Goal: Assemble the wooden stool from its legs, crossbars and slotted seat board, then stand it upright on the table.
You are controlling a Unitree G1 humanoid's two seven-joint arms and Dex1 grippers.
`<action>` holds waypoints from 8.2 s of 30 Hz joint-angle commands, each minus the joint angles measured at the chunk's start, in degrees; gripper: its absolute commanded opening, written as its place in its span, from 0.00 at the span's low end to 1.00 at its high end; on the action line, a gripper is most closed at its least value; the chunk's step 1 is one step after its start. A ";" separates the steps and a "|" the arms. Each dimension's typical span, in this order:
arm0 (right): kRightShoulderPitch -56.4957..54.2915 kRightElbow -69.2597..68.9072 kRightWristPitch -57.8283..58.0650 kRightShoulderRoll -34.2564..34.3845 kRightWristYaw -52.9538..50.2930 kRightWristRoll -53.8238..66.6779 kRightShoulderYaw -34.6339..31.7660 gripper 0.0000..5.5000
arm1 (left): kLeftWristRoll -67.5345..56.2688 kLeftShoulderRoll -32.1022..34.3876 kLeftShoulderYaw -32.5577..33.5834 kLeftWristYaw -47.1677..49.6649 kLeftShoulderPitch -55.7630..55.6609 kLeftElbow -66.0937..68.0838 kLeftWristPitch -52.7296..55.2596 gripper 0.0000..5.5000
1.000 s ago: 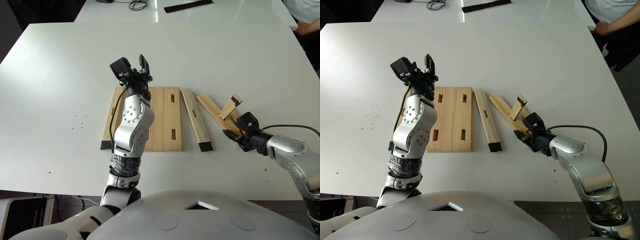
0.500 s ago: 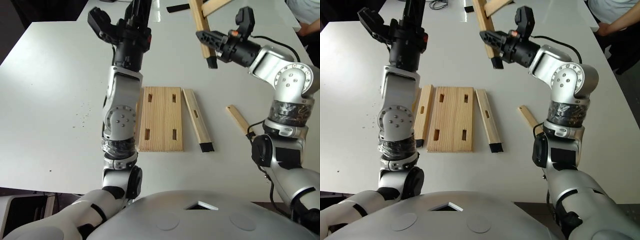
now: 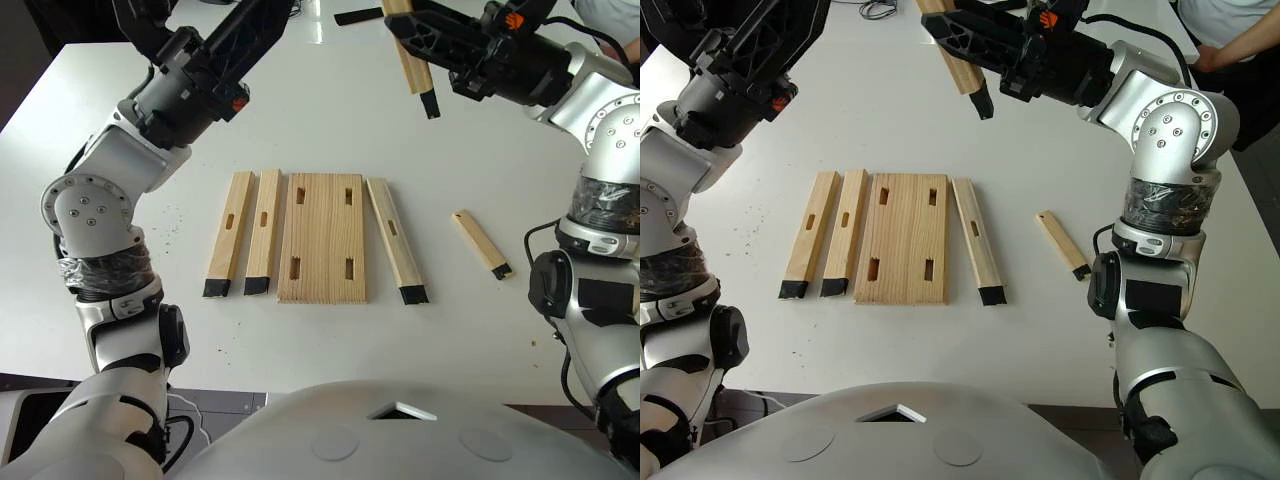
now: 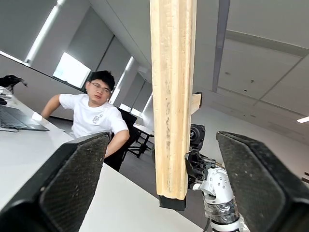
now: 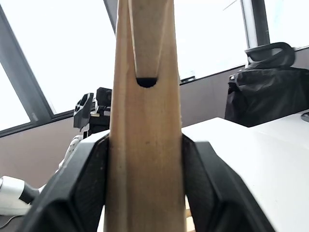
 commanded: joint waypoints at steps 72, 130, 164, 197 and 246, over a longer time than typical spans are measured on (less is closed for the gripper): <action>37.72 -8.15 -26.13 -13.93 0.23 -12.38 -10.92 0.76 | 28.00 29.45 1.25 -45.65 13.71 -6.22 -3.43 0.37; 25.81 -0.59 -23.58 -12.90 1.15 -10.36 -2.44 0.76 | 45.44 23.16 -12.20 -49.45 21.89 -4.64 -26.40 0.37; 37.73 -13.26 -20.94 -5.45 -8.13 -6.88 -2.48 0.76 | 48.87 30.60 -19.25 -51.68 27.64 2.14 -33.36 0.37; 42.74 -14.69 -22.27 -1.82 -13.65 -5.67 -5.41 0.76 | 42.56 26.00 -10.31 -33.48 23.08 -13.41 -16.96 0.71; 39.21 -6.92 -26.85 6.14 -55.15 -27.23 -14.92 0.76 | 60.40 -4.25 -10.77 29.70 52.90 -21.50 -1.03 0.71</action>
